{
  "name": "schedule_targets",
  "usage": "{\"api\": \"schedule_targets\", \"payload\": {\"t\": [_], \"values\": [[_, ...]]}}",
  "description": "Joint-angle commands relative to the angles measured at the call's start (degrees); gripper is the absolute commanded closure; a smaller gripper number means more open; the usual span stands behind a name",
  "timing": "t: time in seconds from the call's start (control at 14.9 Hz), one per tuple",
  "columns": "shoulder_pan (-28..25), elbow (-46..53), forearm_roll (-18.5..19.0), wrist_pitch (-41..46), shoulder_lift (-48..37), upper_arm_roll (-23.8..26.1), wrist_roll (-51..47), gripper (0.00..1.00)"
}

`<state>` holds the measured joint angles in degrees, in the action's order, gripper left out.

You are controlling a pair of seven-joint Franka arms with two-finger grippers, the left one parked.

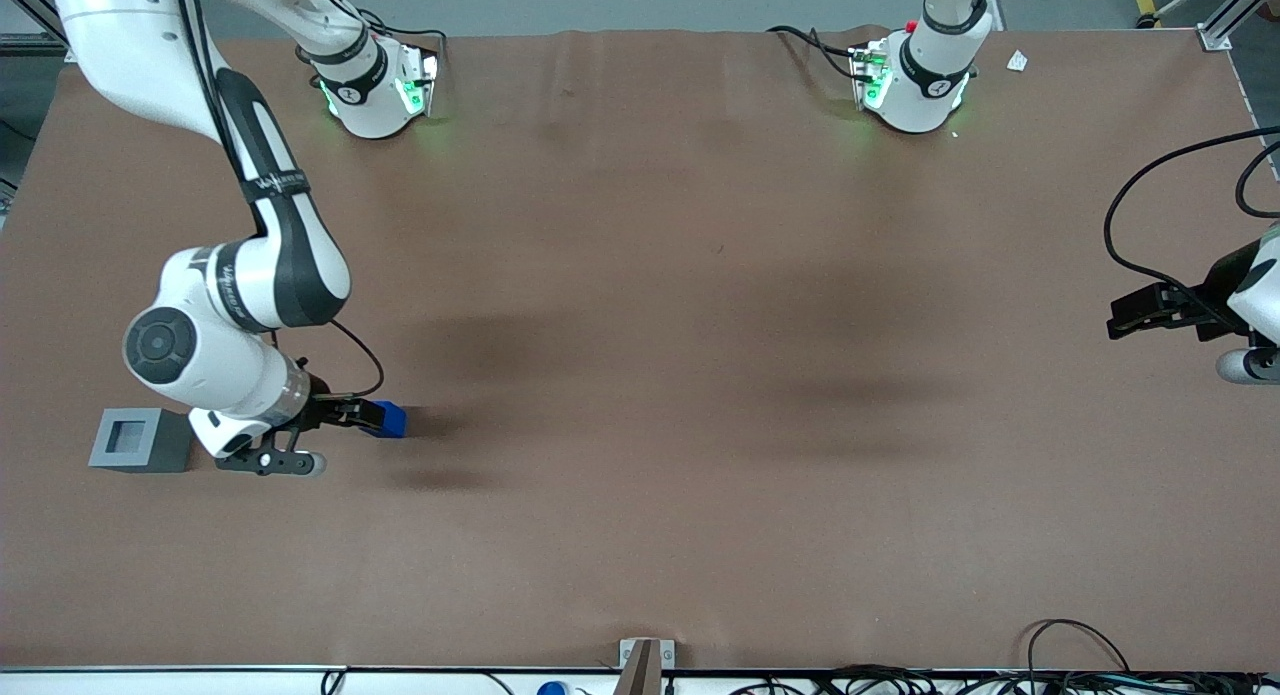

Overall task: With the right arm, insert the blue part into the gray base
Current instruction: 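Lower the open right gripper over the blue block, then close the right gripper on the blue block and lift it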

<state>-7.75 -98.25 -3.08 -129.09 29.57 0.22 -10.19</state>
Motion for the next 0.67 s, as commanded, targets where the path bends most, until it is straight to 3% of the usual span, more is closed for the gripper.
{"api": "schedule_targets", "payload": {"t": [0.0, 0.4, 0.6], "values": [[-0.1, -4.1, -0.3, -3.9, 0.0, -0.2, -0.5, 0.00], [-0.4, -4.1, -0.3, -5.4, 3.0, -0.1, -0.7, 0.00], [-0.6, -5.2, -0.3, -5.6, 3.0, -0.1, -0.7, 0.05]]}}
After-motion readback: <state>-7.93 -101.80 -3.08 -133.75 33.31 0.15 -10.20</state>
